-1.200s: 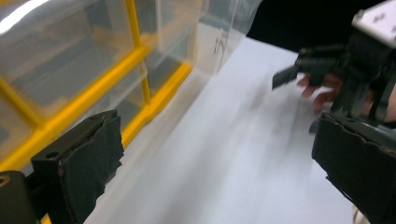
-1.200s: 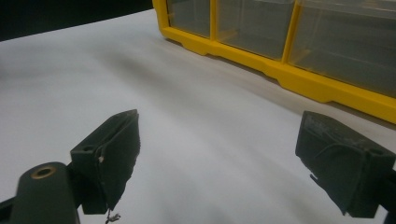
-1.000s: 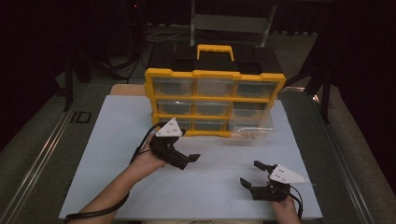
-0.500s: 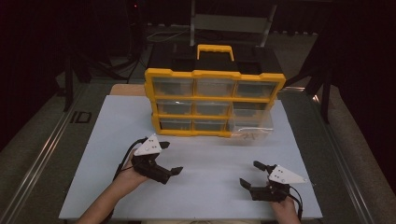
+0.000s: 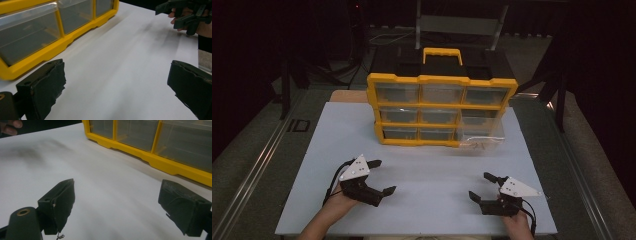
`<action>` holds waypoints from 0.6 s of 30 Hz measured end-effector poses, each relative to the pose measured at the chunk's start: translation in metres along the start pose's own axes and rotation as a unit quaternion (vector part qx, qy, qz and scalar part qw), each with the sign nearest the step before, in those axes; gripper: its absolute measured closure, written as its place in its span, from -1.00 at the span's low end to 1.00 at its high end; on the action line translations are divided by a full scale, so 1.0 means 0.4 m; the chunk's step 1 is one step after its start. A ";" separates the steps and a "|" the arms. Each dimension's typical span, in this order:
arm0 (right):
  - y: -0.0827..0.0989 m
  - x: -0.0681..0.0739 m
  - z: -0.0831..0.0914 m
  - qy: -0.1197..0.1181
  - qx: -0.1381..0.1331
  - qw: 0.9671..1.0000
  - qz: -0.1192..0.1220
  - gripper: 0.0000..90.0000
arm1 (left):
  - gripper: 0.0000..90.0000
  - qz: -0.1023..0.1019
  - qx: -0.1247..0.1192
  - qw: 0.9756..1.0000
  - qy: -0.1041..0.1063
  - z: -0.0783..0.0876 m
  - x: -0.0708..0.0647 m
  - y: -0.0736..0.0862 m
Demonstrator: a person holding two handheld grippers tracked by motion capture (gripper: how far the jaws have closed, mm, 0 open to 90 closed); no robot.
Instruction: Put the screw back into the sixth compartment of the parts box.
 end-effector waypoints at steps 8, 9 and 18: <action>0.001 0.001 0.000 0.000 0.002 1.000 0.001 -0.69 | -0.95 0.021 -0.013 0.999 -0.024 0.053 0.006 0.062; 0.001 0.001 0.000 0.000 0.002 1.000 0.001 -0.69 | -0.95 0.021 -0.013 0.999 -0.024 0.053 0.006 0.062; 0.002 0.000 -0.002 0.001 0.002 1.000 0.003 -0.69 | -0.95 0.023 -0.013 0.999 -0.034 0.070 0.009 0.115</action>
Point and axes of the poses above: each handheld gripper's, and its own axes: z roughly backward along the jaws, y roughly out of its underside, x roughly to its left, the point moved 7 cm from there along -z, roughly forward along the jaws, and after that the axes turned 14 degrees about y, right-handed, at the moved point
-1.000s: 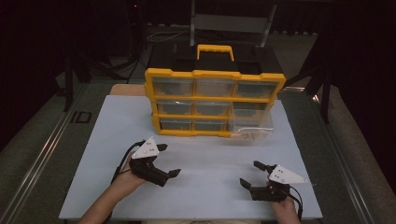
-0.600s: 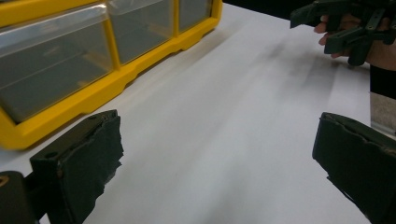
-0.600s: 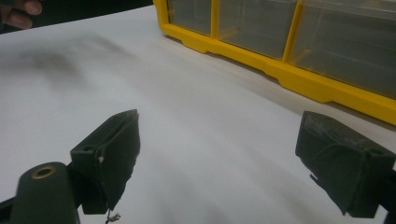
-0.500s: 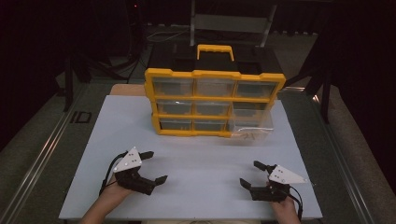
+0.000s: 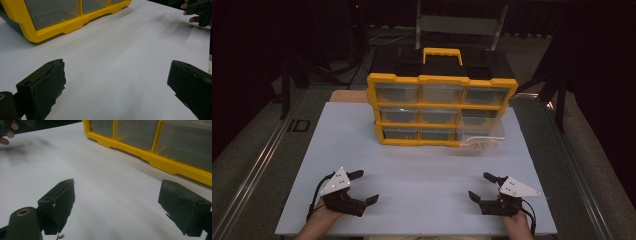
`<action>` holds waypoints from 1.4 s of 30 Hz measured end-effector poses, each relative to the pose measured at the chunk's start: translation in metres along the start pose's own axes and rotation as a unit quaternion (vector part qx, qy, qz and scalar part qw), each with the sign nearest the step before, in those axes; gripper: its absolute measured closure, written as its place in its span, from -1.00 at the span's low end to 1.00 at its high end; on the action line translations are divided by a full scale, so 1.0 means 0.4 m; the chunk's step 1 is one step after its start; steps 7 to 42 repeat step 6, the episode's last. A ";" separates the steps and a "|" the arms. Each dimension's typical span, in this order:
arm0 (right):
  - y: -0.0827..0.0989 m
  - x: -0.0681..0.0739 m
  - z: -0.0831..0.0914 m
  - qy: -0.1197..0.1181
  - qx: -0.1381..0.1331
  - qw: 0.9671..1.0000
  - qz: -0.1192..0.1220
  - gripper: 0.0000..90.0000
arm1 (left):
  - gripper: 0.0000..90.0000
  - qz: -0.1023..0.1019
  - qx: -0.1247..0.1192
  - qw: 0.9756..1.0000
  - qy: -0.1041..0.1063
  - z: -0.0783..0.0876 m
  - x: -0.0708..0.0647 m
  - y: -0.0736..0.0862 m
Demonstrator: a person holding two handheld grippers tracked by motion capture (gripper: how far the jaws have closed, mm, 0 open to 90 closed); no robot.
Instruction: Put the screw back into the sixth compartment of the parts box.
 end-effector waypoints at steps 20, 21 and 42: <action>0.000 0.000 0.000 -0.001 0.000 1.000 -0.001 -0.69 | -0.95 0.008 -0.006 1.000 -0.004 0.001 0.008 0.010; 0.000 0.000 0.000 -0.001 0.000 1.000 -0.001 -0.69 | -0.95 0.008 -0.006 1.000 -0.004 0.001 0.008 0.010; 0.000 0.000 0.000 -0.001 0.000 1.000 -0.001 -0.69 | -0.95 0.008 -0.006 1.000 -0.004 0.001 0.008 0.010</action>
Point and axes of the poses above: each handheld gripper's, and its own axes: z roughly backward along the jaws, y roughly out of its underside, x roughly to its left, the point moved 7 cm from there along -z, roughly forward along the jaws, and after that the axes turned 14 degrees about y, right-handed, at the moved point
